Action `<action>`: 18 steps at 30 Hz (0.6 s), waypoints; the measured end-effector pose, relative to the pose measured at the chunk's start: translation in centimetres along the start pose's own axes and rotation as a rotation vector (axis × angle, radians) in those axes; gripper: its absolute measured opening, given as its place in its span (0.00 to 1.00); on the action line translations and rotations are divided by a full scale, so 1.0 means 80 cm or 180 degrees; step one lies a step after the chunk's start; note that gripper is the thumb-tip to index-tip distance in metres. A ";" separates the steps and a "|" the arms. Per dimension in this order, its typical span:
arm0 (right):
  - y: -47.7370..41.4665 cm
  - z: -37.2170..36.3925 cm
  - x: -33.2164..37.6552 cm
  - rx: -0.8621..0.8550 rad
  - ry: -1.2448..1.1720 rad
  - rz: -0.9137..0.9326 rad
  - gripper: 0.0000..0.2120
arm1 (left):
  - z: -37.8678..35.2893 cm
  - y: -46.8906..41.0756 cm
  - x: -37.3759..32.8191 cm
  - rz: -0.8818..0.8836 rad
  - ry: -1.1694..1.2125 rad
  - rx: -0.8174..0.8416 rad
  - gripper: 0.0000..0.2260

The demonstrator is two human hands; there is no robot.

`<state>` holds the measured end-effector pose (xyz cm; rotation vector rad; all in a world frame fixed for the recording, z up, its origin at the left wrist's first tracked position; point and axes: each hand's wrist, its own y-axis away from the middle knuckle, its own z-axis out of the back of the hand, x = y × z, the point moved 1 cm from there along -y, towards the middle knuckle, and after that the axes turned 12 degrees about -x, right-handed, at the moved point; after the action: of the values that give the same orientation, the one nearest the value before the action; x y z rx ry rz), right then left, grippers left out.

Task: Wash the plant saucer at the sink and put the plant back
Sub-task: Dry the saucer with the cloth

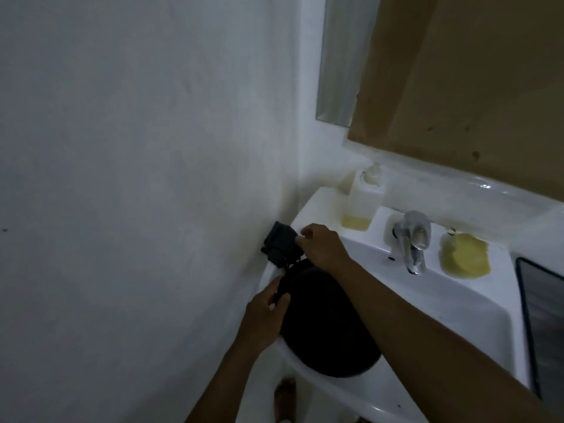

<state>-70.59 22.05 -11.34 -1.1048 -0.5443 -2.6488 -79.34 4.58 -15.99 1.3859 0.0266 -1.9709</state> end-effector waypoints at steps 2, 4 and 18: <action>-0.020 -0.020 -0.002 0.0057 0.0028 -0.0177 0.11 | 0.003 0.002 0.003 0.0045 0.0059 -0.0022 0.19; -0.031 -0.035 -0.009 0.0105 0.0068 -0.0298 0.14 | 0.005 0.002 0.006 0.0083 0.0081 -0.0048 0.19; -0.021 0.013 0.018 -0.0234 -0.0635 0.0290 0.10 | 0.001 -0.009 -0.008 0.0142 0.0192 0.0088 0.16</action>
<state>-71.53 23.90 -10.06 -1.3911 -0.4232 -2.5148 -79.71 5.45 -15.66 1.4514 -0.0036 -1.8990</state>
